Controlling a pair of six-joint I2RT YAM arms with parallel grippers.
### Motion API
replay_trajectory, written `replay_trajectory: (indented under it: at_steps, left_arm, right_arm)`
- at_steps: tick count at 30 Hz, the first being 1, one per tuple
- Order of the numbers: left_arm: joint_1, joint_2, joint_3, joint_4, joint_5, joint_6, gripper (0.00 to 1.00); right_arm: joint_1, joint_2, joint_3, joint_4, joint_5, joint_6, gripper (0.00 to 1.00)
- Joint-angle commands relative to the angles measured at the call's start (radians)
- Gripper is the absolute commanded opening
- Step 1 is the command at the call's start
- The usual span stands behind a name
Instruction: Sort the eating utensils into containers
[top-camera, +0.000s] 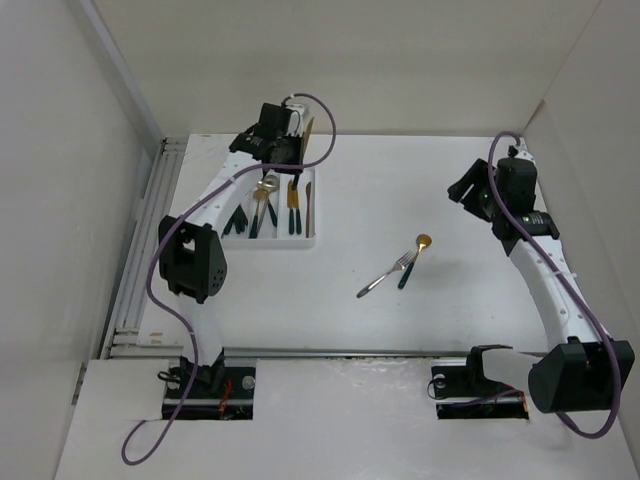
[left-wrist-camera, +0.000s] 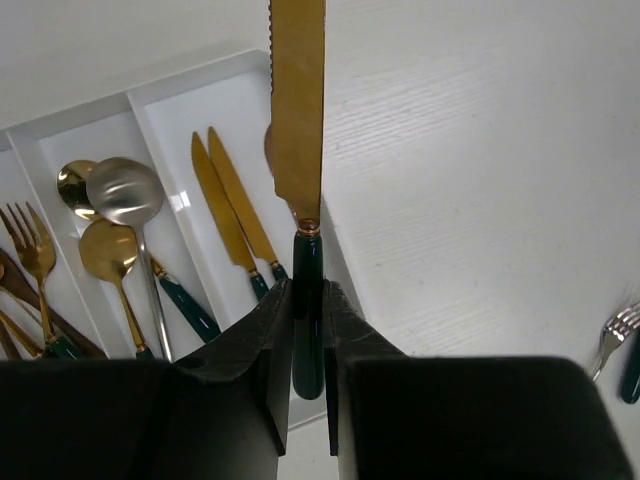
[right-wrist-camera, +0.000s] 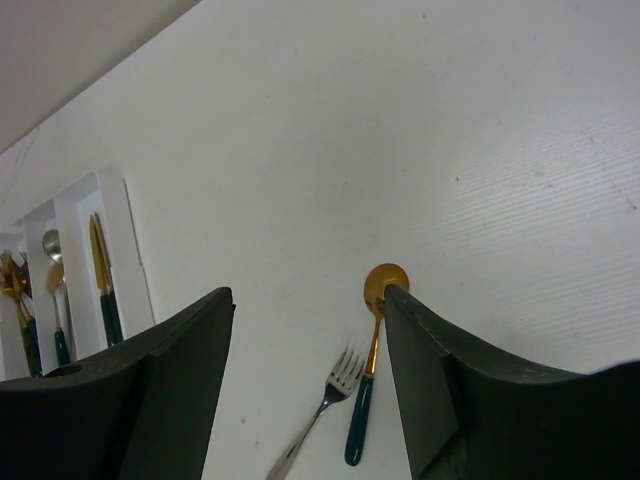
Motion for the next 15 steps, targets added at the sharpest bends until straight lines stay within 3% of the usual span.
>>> replay_trajectory:
  at_steps: [1,9,15]
  left_arm:
    - [0.031,0.076,-0.041,-0.001,0.030,-0.076,0.00]
    - [0.074,0.106,-0.109,0.012,0.093,-0.128,0.00]
    - [0.084,0.135,-0.179,0.032,0.112,-0.185,0.00]
  right_arm:
    - [-0.007,0.008,0.014,0.020,0.003,0.017,0.67]
    - [0.039,0.028,0.035,-0.070,0.069,0.069,0.67]
    - [0.060,0.039,-0.066,-0.106,0.059,0.169,0.67]
